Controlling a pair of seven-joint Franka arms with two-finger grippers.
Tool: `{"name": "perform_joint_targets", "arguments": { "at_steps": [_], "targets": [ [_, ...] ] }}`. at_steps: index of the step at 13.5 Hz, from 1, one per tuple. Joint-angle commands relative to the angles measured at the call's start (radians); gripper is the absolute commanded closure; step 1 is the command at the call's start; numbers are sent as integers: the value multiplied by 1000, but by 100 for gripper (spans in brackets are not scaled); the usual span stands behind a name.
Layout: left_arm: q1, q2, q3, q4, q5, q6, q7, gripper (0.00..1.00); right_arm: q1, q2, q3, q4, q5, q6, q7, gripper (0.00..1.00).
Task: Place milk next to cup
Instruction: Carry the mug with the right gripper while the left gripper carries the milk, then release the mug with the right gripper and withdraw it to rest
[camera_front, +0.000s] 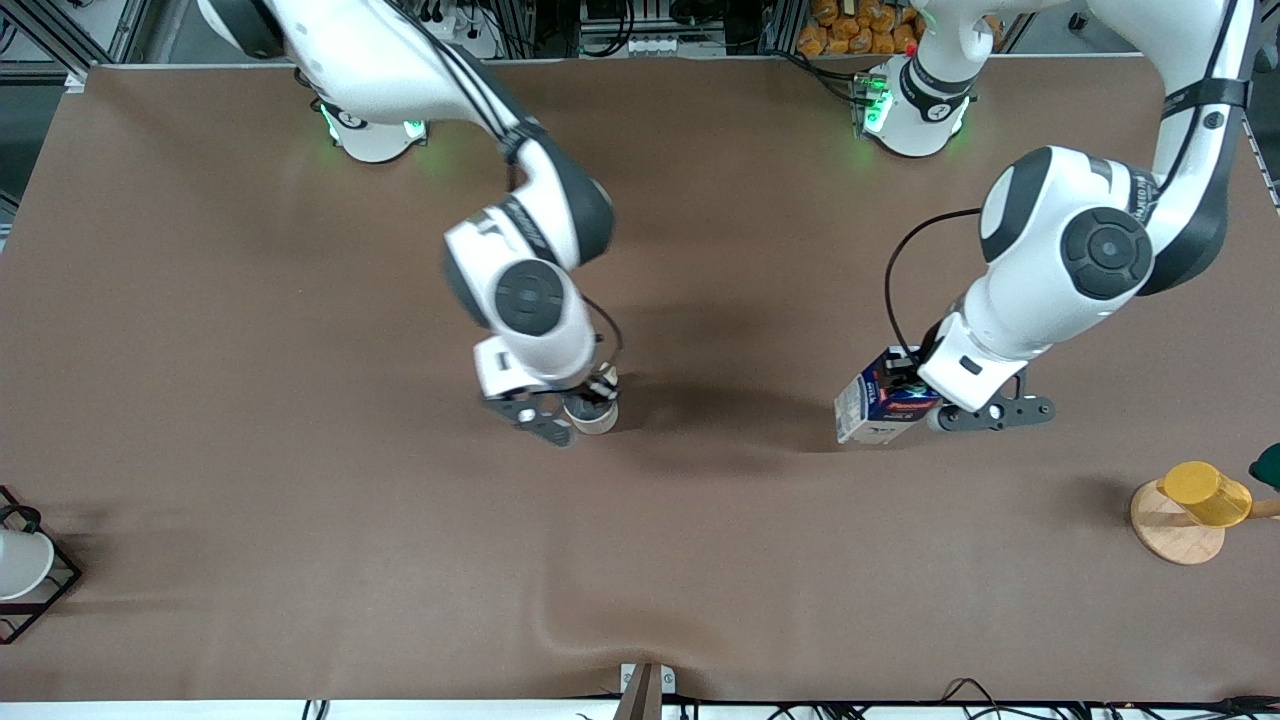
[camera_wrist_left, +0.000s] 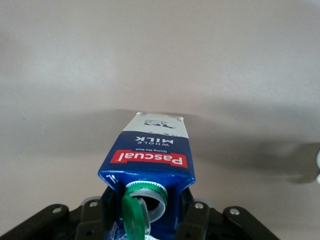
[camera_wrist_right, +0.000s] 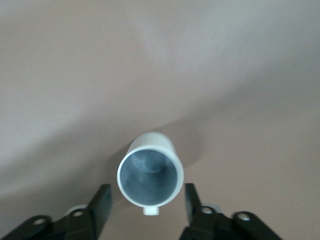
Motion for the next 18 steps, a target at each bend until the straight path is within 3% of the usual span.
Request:
{"name": "perform_joint_targets", "arguments": {
  "at_steps": [1,3,4,8,12,14,18],
  "targets": [
    [0,-13,-103,23,-3,-45,-128,52,-89,-167,12,-56,-11,-133,-178,0],
    [-35,-4,-183,26,-3,-46,-259,51,-160,-237,13,-59,-9,-192,-215,0],
    [-81,0,-191,30,0,-46,-329,51,-186,-269,13,-60,-9,-226,-281,0],
    [-284,78,-185,110,2,-45,-544,52,-342,-388,15,-60,-5,-390,-508,0],
    [-446,201,-182,229,115,-45,-678,52,-436,-492,9,-69,-25,-521,-735,0],
    [-505,267,-180,279,157,-45,-736,53,-473,-570,-28,-114,-63,-533,-859,0],
    [-658,336,-37,346,180,-34,-764,53,-522,-638,-30,-244,-60,-485,-995,0]
  ]
}}
